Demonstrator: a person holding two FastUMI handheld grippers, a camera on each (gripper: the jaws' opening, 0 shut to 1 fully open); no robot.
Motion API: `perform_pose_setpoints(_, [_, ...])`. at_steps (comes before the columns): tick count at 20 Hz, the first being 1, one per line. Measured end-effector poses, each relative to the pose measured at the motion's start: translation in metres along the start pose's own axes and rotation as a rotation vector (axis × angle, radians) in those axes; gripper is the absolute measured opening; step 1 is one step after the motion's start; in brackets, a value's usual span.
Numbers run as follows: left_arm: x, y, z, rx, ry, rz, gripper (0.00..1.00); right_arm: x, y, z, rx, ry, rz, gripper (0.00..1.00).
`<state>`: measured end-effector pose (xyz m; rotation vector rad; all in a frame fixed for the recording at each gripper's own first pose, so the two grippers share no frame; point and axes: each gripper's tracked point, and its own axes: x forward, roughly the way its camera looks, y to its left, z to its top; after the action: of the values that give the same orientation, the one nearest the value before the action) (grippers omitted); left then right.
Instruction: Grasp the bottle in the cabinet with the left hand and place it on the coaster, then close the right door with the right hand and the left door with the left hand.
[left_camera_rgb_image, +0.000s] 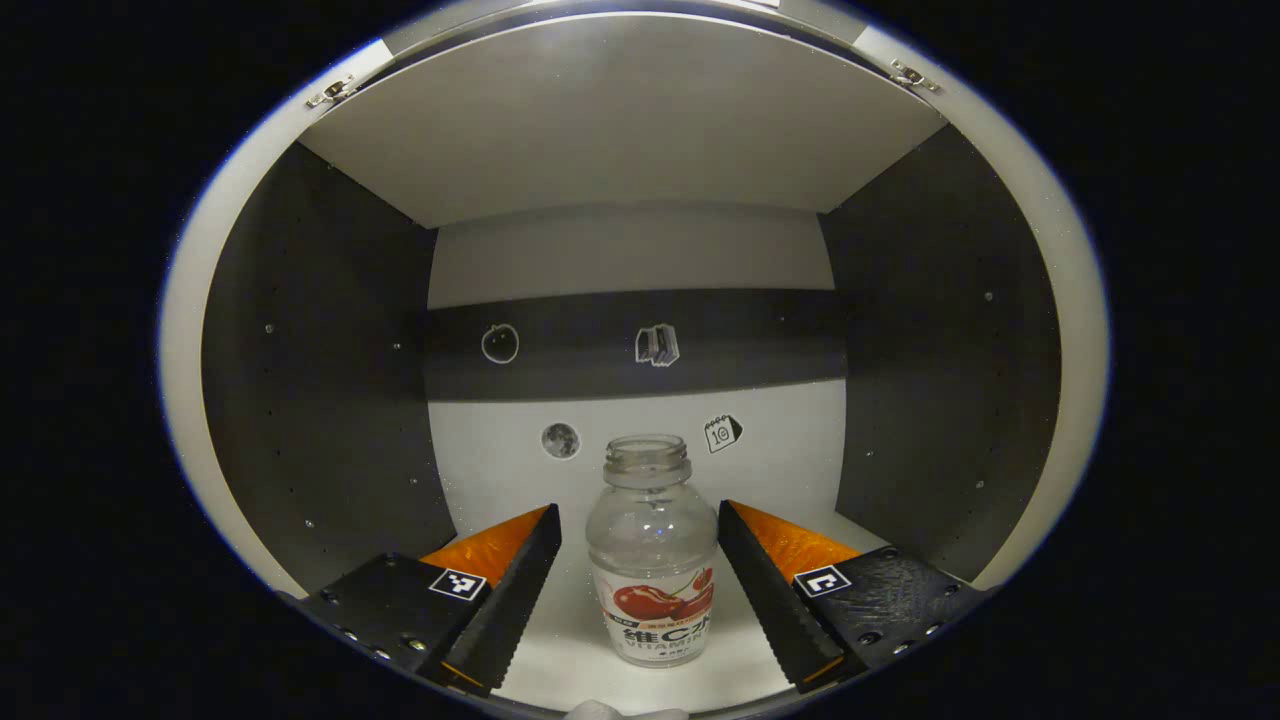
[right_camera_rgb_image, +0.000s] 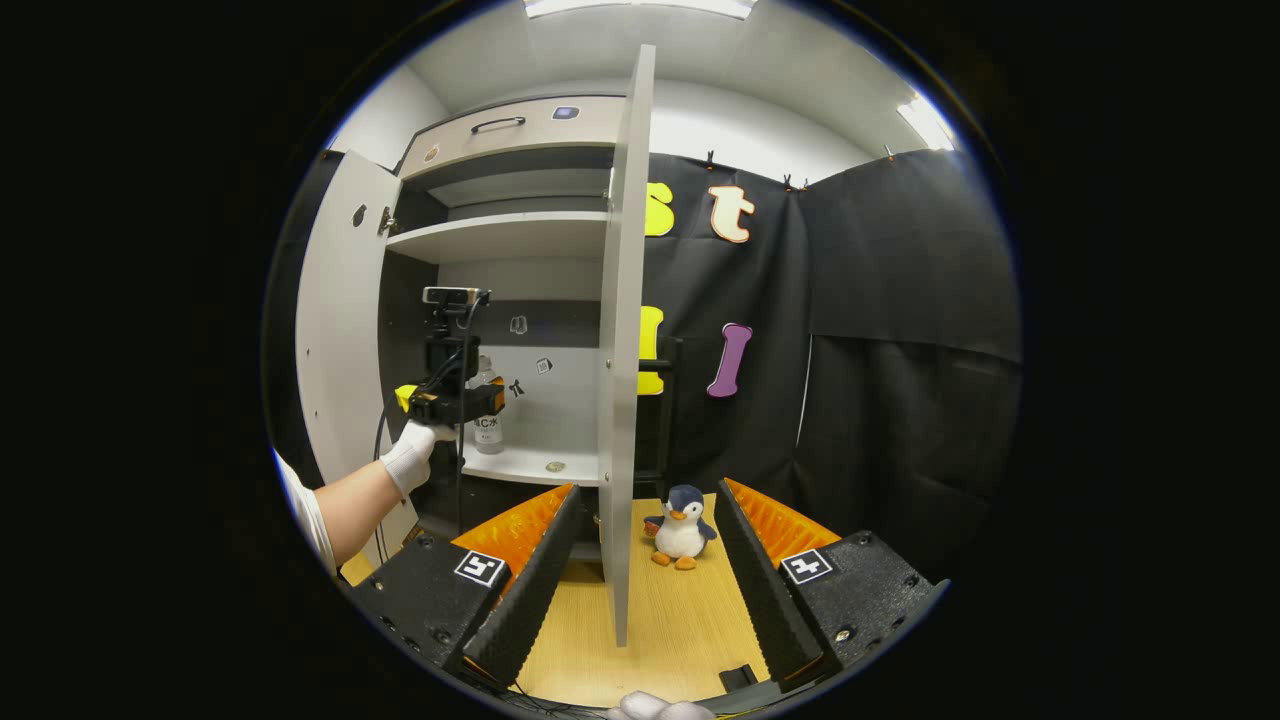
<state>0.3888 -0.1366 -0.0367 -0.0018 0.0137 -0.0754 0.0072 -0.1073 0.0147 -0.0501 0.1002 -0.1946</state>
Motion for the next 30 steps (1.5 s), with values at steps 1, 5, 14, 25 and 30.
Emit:
perform_pose_setpoints(1, [0.003, -0.002, -0.001, -0.003, -0.003, -0.007, 0.96, 0.000, -0.001, 0.000, -0.001, -0.001, -0.002, 0.82])
perform_pose_setpoints(5, [0.005, -0.003, -0.001, -0.016, 0.023, 0.001, 0.79, -0.004, -0.004, -0.004, -0.003, 0.007, 0.008, 0.82])
perform_pose_setpoints(14, [-0.092, -0.001, 0.057, 0.005, -0.089, -0.063, 0.75, -0.023, 0.001, -0.004, 0.041, -0.023, 0.034, 0.82])
perform_pose_setpoints(25, [-0.249, -0.019, 0.030, 0.030, -0.129, -0.133, 0.75, -0.052, 0.002, -0.022, 0.041, -0.035, 0.040, 0.82])
perform_pose_setpoints(30, [-0.285, -0.019, -0.032, -0.003, -0.107, -0.137, 0.74, -0.057, -0.003, -0.034, 0.010, -0.031, 0.032, 0.82])
